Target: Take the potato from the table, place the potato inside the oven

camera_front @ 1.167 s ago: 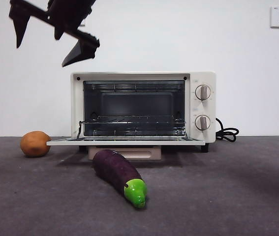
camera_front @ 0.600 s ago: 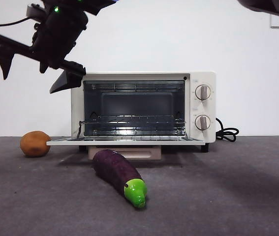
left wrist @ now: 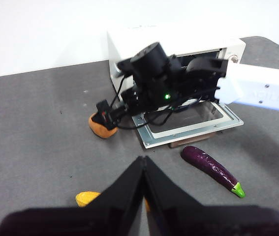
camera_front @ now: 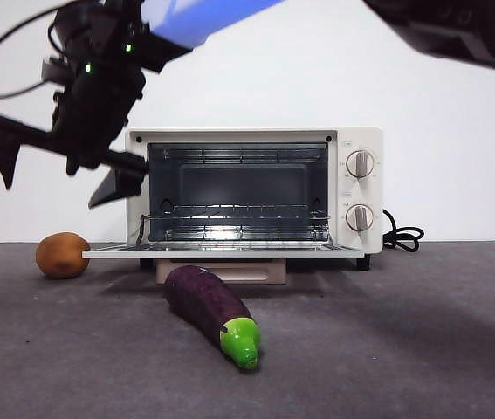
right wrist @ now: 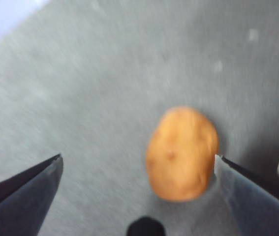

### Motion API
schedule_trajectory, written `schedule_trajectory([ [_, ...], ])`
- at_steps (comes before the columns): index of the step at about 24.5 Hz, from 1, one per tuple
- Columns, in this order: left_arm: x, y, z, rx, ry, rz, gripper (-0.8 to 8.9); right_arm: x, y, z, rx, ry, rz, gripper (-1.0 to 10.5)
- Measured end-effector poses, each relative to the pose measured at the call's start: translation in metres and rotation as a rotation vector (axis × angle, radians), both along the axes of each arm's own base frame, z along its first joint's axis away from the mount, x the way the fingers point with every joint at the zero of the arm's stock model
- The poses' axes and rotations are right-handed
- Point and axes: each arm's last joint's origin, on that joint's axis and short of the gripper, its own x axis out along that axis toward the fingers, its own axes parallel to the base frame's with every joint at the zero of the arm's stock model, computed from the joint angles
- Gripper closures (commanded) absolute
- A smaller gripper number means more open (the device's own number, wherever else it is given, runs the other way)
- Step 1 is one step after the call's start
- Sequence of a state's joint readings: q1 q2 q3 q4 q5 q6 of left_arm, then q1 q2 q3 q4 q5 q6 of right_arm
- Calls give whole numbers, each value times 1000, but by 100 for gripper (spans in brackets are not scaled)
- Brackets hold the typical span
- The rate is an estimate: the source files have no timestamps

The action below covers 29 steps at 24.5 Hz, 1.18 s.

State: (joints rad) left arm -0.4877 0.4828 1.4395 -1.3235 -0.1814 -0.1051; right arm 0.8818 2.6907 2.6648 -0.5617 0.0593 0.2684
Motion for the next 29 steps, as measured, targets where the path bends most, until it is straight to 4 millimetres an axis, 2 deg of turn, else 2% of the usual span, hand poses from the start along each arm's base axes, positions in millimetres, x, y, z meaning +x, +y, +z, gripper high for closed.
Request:
schedule_trajectory([
  [6,0,0,0,0,0,0,819,2,2,-5,20,-1,-5,376],
  [12,0,0,0,2,0,4,819,6,6,-36,-16,33,-37,376],
  [21,6,-1,1,41,3,42,819,8,7,-34,8,-3,-59,377],
  [29,8,-1,1,63,0,87,820,10,10,-53,-11,5,-66,385],
])
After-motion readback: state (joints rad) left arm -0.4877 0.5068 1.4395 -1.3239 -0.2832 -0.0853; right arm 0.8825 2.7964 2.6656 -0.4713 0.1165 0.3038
